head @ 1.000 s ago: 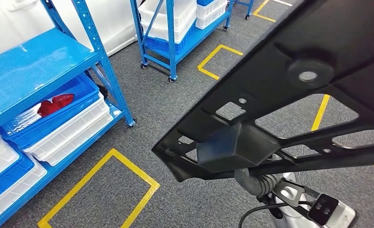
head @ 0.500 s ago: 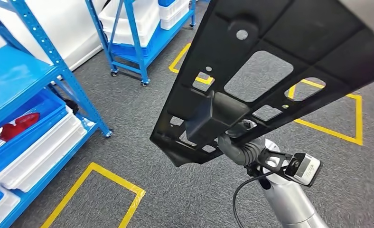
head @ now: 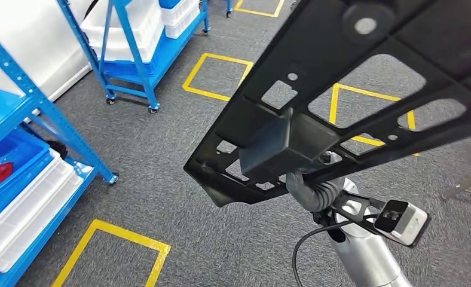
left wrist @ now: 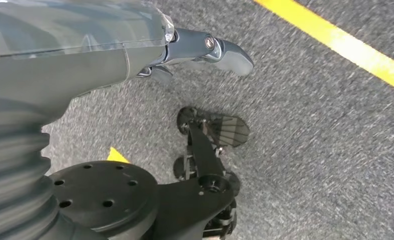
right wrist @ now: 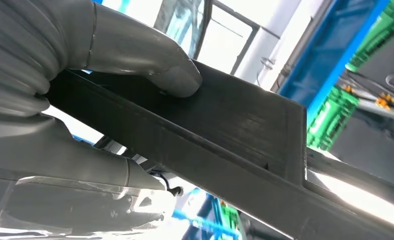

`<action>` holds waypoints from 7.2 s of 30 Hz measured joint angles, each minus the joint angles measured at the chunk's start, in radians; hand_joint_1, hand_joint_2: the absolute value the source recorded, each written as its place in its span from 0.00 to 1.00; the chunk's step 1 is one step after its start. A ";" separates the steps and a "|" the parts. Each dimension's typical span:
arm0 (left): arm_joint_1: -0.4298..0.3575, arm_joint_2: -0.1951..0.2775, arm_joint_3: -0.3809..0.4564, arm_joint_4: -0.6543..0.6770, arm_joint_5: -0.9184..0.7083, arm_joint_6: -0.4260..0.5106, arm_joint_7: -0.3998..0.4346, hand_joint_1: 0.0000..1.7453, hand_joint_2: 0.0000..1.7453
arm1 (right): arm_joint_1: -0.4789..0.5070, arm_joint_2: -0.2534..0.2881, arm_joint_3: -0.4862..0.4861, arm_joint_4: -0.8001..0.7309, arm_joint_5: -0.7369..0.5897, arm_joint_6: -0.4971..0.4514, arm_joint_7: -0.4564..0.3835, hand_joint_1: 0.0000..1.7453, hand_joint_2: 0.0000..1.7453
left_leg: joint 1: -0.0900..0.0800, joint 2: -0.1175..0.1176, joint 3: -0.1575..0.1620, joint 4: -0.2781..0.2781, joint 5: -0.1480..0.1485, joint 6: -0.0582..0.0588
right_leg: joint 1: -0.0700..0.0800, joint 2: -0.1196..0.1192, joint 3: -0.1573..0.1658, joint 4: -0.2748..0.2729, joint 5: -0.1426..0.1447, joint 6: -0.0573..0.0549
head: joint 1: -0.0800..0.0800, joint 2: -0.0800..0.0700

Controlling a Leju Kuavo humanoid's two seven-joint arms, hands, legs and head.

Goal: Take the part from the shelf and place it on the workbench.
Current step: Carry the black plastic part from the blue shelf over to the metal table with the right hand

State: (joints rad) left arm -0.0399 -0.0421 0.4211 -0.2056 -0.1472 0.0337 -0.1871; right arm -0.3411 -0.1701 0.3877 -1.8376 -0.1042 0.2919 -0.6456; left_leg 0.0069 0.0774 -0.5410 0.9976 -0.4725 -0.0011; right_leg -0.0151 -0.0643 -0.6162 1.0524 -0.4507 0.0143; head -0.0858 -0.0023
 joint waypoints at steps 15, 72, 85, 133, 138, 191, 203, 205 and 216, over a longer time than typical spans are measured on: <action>0.004 0.008 0.019 0.000 0.003 -0.005 -0.004 0.00 1.00 | 0.059 -0.016 -0.032 -0.037 -0.008 0.029 -0.005 1.00 1.00 | 0.007 -0.131 -0.031 0.058 -0.009 -0.020 | 0.004 0.159 0.007 -0.024 0.010 -0.035 | 0.000 0.000; -0.002 0.019 0.030 0.000 -0.059 -0.021 -0.035 0.00 1.00 | 0.207 -0.016 -0.100 -0.106 -0.036 -0.072 -0.005 1.00 1.00 | 0.003 -0.069 -0.123 0.283 -0.134 -0.028 | 0.007 0.104 0.030 -0.050 0.003 -0.041 | 0.000 0.000; -0.009 0.014 0.055 0.000 -0.052 0.001 -0.018 0.00 1.00 | 0.122 -0.013 -0.037 -0.050 -0.048 -0.098 -0.004 1.00 1.00 | 0.008 -0.080 -0.008 -0.005 0.010 0.024 | 0.000 0.075 -0.084 0.163 -0.097 0.009 | 0.001 0.000; -0.006 -0.004 0.084 0.000 -0.062 0.000 -0.016 0.00 1.00 | 0.059 -0.029 0.051 0.013 -0.022 -0.097 0.019 1.00 1.00 | 0.000 -0.069 -0.134 0.295 -0.143 -0.022 | 0.011 0.094 0.024 -0.050 0.010 -0.036 | 0.000 0.000; -0.004 -0.003 0.085 0.000 -0.062 -0.001 -0.016 0.00 1.00 | 0.058 -0.030 0.051 0.014 -0.026 -0.097 0.020 1.00 1.00 | 0.013 -0.150 -0.033 0.042 -0.007 -0.014 | 0.008 0.159 0.019 -0.033 0.003 -0.017 | 0.001 0.000; -0.011 0.010 0.088 -0.001 -0.086 -0.043 -0.039 0.00 1.00 | 0.067 -0.046 0.004 0.042 -0.055 -0.109 -0.005 1.00 1.00 | 0.001 -0.071 -0.079 0.176 -0.072 -0.011 | 0.013 0.054 0.100 -0.067 -0.050 -0.036 | 0.000 0.000; 0.001 0.020 0.095 0.000 -0.085 -0.040 -0.040 0.00 1.00 | 0.058 -0.046 0.010 0.059 -0.056 -0.117 -0.005 1.00 1.00 | -0.014 -0.084 -0.143 0.030 0.093 0.031 | 0.010 0.077 0.240 -0.040 -0.131 -0.001 | 0.000 0.000; 0.002 0.020 0.099 0.000 -0.084 -0.040 -0.041 0.00 1.00 | 0.055 -0.045 0.011 0.063 -0.056 -0.123 -0.004 1.00 1.00 | -0.007 -0.087 -0.096 0.000 0.076 0.036 | 0.009 0.076 0.137 0.109 -0.081 0.004 | 0.001 0.000; -0.004 0.023 0.114 0.000 -0.084 -0.038 -0.040 0.00 1.00 | 0.051 -0.043 0.014 0.079 -0.060 -0.142 -0.003 1.00 1.00 | 0.000 -0.100 0.145 -0.023 -0.106 -0.001 | -0.006 0.047 -0.104 -0.031 0.120 0.011 | 0.002 0.000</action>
State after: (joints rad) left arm -0.0437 -0.0196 0.5349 -0.2052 -0.2315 -0.0039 -0.2271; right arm -0.2904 -0.2132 0.4018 -1.7586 -0.1647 0.1496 -0.6485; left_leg 0.0069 -0.0221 -0.3959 0.9747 -0.5784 -0.0025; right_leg -0.0216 -0.0169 -0.7198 1.0211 -0.3303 0.0255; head -0.0842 -0.0023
